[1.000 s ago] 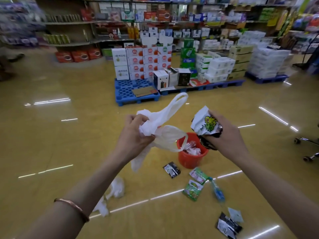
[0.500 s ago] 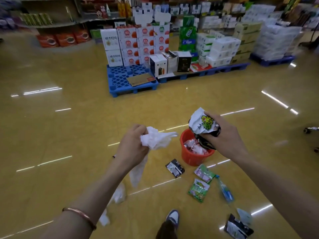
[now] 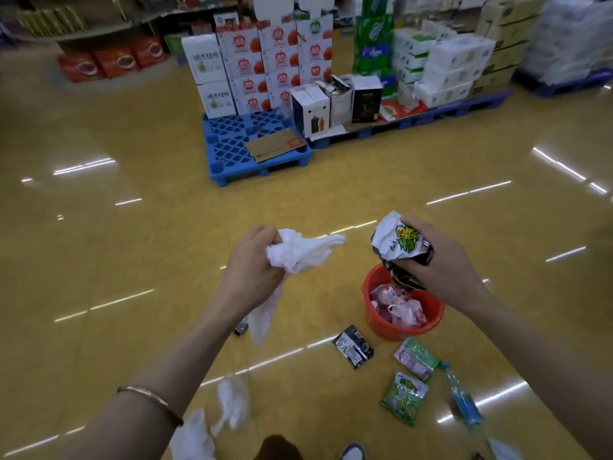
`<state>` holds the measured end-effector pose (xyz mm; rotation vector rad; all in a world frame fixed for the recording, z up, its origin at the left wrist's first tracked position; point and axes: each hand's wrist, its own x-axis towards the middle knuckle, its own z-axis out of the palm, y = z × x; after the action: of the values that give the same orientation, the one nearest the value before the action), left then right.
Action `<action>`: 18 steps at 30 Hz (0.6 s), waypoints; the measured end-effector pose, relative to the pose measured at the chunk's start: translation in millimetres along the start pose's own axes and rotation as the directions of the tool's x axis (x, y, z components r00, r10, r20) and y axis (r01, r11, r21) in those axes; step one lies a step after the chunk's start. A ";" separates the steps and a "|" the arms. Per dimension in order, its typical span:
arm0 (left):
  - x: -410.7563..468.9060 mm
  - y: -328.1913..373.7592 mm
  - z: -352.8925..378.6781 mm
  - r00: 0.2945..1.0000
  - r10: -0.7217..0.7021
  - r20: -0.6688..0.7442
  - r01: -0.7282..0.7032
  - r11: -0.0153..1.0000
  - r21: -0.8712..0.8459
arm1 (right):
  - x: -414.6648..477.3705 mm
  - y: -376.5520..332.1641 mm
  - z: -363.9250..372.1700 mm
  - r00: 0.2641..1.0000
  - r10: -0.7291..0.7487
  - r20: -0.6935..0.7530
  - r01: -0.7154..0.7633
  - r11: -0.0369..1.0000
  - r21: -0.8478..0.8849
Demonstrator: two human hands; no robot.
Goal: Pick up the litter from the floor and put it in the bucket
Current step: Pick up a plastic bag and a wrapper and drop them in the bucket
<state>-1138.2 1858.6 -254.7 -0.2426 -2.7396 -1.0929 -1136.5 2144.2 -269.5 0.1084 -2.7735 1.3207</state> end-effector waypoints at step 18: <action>309.2 -25.2 104.2 0.823 0.392 0.412 -0.350 0.920 -0.177 | 162.1 27.1 -2.1 0.843 0.370 -0.391 -0.394 0.919 0.019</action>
<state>-1454.9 1938.6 -275.2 -1.1195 -2.8191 -1.1634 -1300.2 2157.3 -274.3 -0.6740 -2.5591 1.1578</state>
